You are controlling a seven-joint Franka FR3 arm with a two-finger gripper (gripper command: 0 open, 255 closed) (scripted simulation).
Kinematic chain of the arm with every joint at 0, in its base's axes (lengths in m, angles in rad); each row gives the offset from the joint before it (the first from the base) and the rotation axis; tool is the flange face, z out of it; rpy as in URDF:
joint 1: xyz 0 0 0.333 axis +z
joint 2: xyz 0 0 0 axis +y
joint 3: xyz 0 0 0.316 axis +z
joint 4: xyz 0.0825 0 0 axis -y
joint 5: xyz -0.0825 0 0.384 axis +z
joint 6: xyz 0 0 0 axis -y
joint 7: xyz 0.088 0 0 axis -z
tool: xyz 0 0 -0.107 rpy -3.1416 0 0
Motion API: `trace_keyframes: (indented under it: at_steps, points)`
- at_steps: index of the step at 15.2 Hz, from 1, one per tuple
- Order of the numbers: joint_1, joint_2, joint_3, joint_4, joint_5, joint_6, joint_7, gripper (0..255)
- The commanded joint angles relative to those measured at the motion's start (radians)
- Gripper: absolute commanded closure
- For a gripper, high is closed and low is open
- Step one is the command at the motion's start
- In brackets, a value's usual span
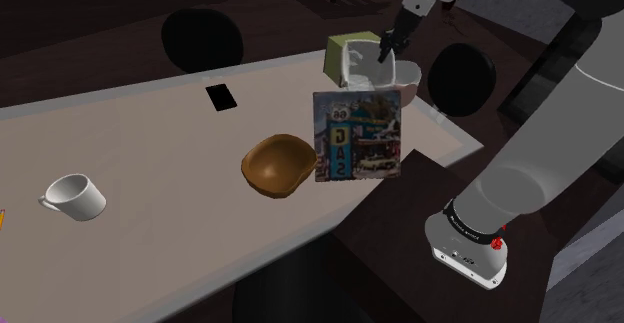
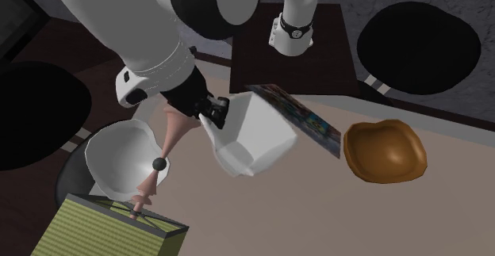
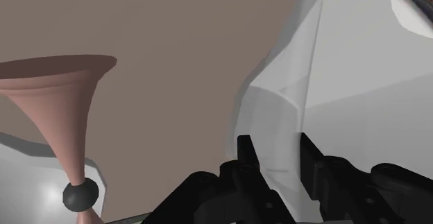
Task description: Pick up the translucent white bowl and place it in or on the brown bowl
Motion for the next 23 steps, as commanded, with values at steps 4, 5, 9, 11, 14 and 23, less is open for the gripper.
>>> trace_keyframes:
  at_steps: [4, 5, 9, 11, 14, 23]
  points:
    - [0.057, -0.130, 0.053, -0.128, -0.046, 0.052, 0.122, 255]
    - [0.067, -0.154, 0.067, -0.153, -0.053, 0.062, 0.148, 255]
    - [0.105, -0.242, 0.127, -0.239, -0.073, 0.098, 0.254, 255]
    - [0.122, -0.279, 0.161, -0.275, -0.077, 0.114, 0.307, 255]
    - [0.149, -0.327, 0.212, -0.321, -0.078, 0.135, 0.385, 255]
    - [0.238, -0.413, 0.376, -0.395, -0.052, 0.189, 0.615, 255]
